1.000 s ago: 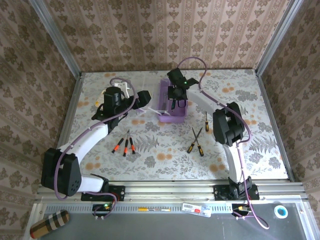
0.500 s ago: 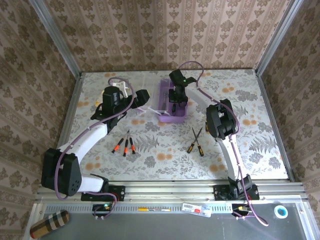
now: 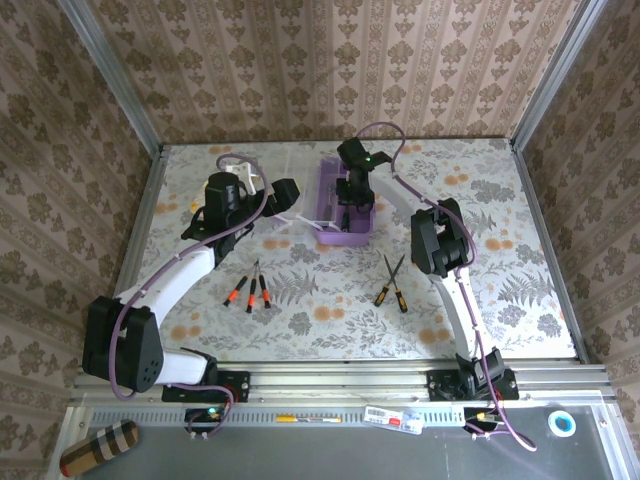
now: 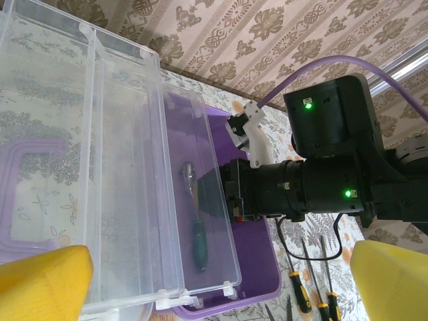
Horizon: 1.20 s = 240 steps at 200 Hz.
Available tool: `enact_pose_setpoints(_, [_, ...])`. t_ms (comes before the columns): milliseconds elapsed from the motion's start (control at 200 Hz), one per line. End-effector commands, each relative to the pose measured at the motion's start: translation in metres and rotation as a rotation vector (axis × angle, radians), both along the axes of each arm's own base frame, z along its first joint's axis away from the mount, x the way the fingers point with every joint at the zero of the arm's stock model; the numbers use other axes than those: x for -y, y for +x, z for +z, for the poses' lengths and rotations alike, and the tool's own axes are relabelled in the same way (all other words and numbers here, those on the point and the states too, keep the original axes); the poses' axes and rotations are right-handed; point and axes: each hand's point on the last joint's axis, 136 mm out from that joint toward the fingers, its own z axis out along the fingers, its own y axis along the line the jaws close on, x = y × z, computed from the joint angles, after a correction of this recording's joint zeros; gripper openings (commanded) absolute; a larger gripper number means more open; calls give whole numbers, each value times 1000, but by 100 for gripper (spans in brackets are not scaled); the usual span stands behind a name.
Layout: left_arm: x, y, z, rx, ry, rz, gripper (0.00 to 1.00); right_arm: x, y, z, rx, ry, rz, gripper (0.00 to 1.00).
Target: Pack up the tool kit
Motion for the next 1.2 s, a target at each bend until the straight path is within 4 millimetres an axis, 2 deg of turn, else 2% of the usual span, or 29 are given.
enact_pose_setpoints(0, [0,-2,15,34,-29,-8,100,-1,2,17,12,14,13,25])
enact_pose_setpoints(105, [1,-2,16,36,-30,-10,100,-1,3,28,26,24,4,26])
enact_pose_setpoints(220, [2,-2,16,33,-32,-12,100,1,5,49,64,33,-13,27])
enact_pose_setpoints(430, [2,-3,17,34,-39,-15,100,9,3,105,155,59,-46,29])
enact_pose_setpoints(590, [7,-5,18,34,-42,-29,100,21,-14,141,213,61,-51,31])
enact_pose_setpoints(685, [15,-9,17,31,-40,-54,100,33,-37,148,228,57,-56,31])
enact_pose_setpoints(750, [25,-15,16,30,-34,-82,100,43,-59,145,227,56,-60,31])
enact_pose_setpoints(805, [32,-18,13,21,-28,-100,100,56,-83,134,209,40,-77,32])
enact_pose_setpoints(815, [40,-24,13,20,-26,-126,100,58,-86,136,214,41,-81,32])
enact_pose_setpoints(940, [72,-46,7,9,-3,-223,100,84,-148,101,129,8,-104,32])
enact_pose_setpoints(1040, [90,-60,4,2,12,-279,100,110,-197,75,50,-48,-159,32])
enact_pose_setpoints(1135, [99,-69,1,1,22,-305,100,116,-235,51,-12,-44,-216,35])
enact_pose_setpoints(1150, [99,-69,0,-1,23,-305,100,116,-239,55,4,-32,-222,35])
enact_pose_setpoints(1195, [101,-70,0,-4,23,-310,100,115,-250,52,8,-42,-243,36])
